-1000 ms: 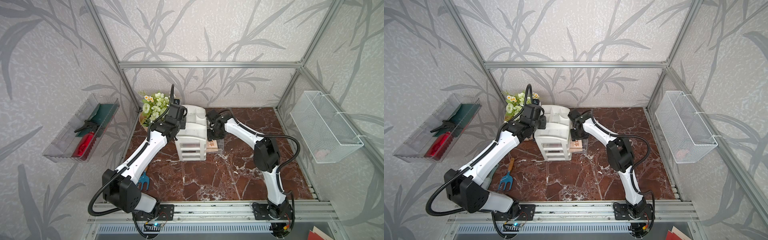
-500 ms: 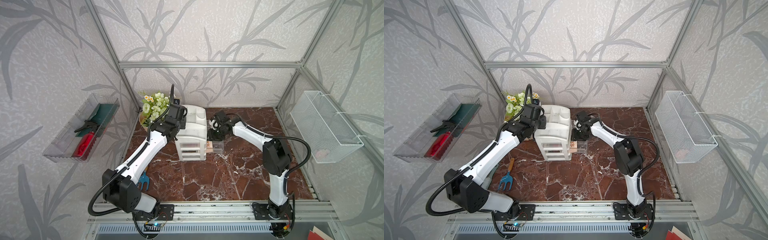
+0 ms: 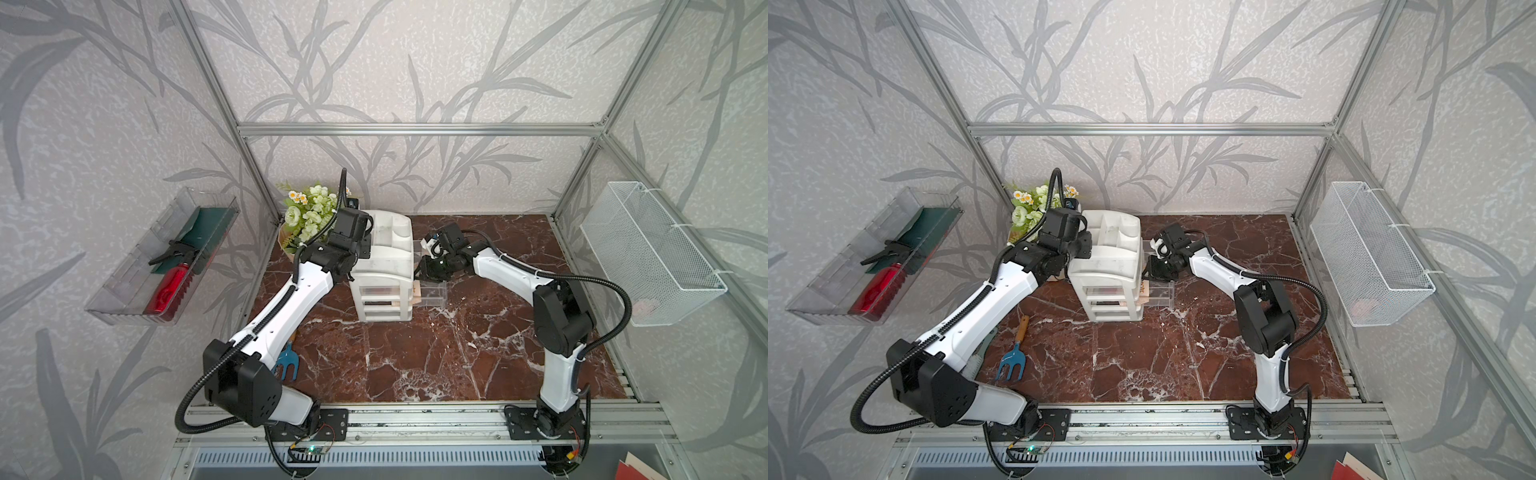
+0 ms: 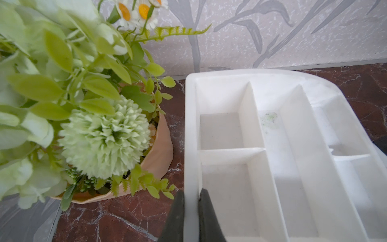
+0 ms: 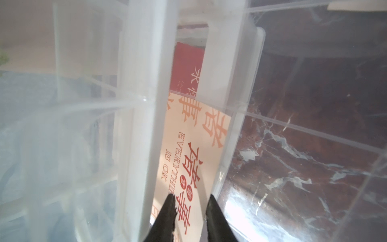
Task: Take the postcards out of the drawer
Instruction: Pick up the postcard from the drawer.
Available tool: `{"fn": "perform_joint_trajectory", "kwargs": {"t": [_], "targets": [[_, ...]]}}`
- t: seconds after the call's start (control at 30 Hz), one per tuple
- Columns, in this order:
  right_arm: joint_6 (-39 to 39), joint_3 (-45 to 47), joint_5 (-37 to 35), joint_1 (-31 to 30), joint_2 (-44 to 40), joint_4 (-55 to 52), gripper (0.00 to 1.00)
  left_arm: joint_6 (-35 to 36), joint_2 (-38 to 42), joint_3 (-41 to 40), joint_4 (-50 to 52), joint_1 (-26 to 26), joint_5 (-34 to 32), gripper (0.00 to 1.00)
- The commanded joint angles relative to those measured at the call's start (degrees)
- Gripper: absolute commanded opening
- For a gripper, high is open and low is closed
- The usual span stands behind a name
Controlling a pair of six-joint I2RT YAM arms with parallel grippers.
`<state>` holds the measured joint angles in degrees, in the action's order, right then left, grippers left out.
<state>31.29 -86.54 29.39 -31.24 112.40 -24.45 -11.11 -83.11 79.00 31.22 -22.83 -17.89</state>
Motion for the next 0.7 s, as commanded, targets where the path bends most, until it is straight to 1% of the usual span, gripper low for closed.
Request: {"fn": "perform_joint_trajectory", "kwargs": {"t": [0.0, 0.2, 0.3, 0.53, 0.67], "targets": [[1.0, 0.8, 3.4, -0.1, -1.8, 3.2, 0.25, -0.1, -2.1, -3.7, 9.9, 0.2, 1.7, 0.00], [0.6, 0.6, 3.9, -0.1, -1.4, 2.9, 0.19, 0.0, -1.6, -3.5, 9.5, 0.2, 3.0, 0.00], [0.5, 0.5, 3.0, -0.1, -1.4, 2.6, 0.14, 0.0, -1.4, -3.3, 9.5, 0.2, 3.0, 0.00], [-0.2, -0.4, 1.1, 0.9, -3.2, 1.0, 0.06, 0.9, -0.7, 0.0, 10.2, 0.2, 2.2, 0.00], [-2.0, -1.3, -0.6, 2.4, -5.0, -1.4, 0.05, 1.6, 0.2, 2.1, 10.4, 0.3, 2.0, 0.10]]}}
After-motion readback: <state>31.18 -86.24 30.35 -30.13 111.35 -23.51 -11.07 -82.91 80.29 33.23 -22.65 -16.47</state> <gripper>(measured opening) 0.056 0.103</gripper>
